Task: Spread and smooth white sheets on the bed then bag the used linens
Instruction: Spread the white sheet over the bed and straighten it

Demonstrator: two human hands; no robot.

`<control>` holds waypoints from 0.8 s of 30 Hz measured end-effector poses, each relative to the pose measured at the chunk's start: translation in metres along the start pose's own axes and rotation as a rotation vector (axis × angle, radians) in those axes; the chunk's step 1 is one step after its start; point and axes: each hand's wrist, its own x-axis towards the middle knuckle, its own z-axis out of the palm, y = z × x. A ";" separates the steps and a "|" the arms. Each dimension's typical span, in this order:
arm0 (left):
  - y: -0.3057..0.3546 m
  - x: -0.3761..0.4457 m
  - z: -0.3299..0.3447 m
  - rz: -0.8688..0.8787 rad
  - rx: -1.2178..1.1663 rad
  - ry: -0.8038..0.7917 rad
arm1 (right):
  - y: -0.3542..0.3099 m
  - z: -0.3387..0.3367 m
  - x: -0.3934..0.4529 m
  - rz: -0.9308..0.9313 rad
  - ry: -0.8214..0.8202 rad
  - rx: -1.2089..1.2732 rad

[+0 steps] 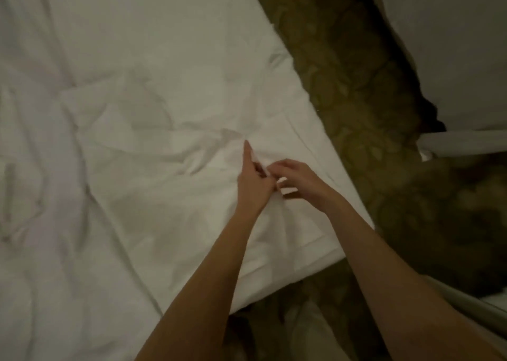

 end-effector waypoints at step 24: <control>0.013 0.030 0.129 0.027 0.367 -0.071 | 0.127 -0.144 -0.029 0.133 0.216 0.076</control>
